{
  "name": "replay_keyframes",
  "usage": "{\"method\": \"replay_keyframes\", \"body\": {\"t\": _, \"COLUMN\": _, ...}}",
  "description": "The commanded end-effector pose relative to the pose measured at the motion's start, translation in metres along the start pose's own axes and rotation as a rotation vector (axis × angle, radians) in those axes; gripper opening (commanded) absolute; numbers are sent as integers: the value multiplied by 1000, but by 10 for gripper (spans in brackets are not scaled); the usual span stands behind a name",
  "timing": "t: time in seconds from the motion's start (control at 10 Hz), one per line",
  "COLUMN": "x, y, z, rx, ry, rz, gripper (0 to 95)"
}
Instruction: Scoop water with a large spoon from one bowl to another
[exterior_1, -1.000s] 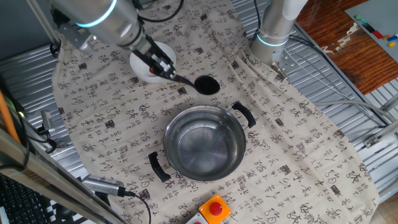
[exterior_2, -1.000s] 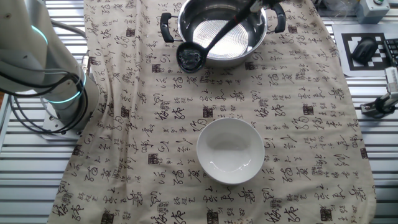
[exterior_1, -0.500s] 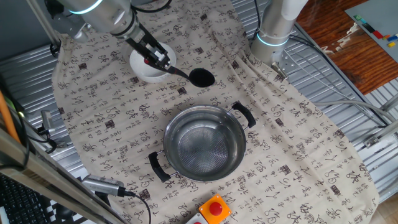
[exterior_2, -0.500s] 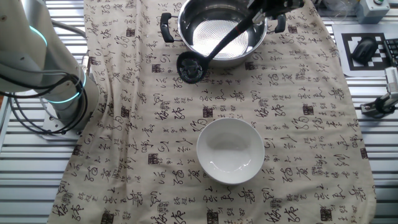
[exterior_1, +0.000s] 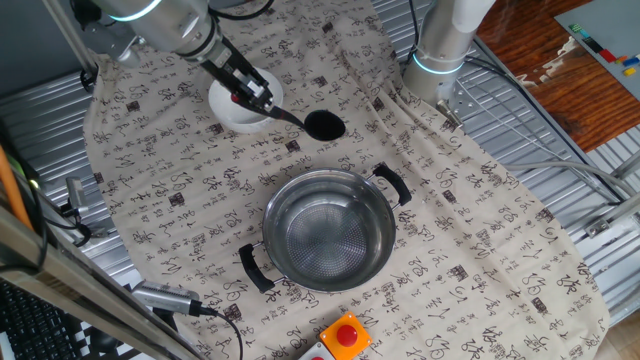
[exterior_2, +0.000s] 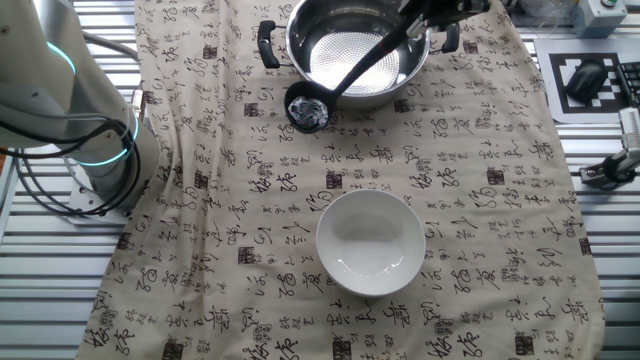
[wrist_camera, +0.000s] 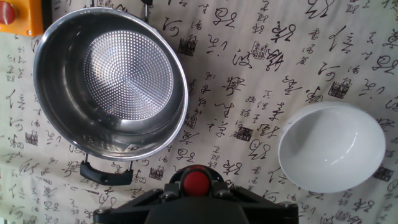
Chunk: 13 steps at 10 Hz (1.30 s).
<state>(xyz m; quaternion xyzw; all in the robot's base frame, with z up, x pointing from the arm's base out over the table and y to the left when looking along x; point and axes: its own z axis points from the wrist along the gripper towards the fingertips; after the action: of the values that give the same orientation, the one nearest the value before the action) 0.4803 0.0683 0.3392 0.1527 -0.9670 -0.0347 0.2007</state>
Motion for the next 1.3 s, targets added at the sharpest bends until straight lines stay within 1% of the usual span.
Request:
{"method": "replay_keyframes", "body": {"t": 0.1, "x": 0, "y": 0, "z": 0, "rx": -1, "ry": -1, "rz": 25, "gripper": 0}}
{"method": "replay_keyframes", "body": {"t": 0.3, "x": 0, "y": 0, "z": 0, "rx": 0, "ry": -1, "rz": 42, "gripper": 0}}
{"method": "replay_keyframes", "body": {"t": 0.8, "x": 0, "y": 0, "z": 0, "rx": 3, "ry": 0, "rz": 25, "gripper": 0}}
{"method": "replay_keyframes", "body": {"t": 1.1, "x": 3, "y": -13, "z": -1, "rx": 5, "ry": 0, "rz": 13, "gripper": 0}}
{"method": "replay_keyframes", "body": {"t": 1.2, "x": 4, "y": -18, "z": -1, "rx": 10, "ry": 2, "rz": 9, "gripper": 0}}
{"method": "replay_keyframes", "body": {"t": 1.3, "x": 4, "y": -29, "z": -3, "rx": 14, "ry": 4, "rz": -4, "gripper": 0}}
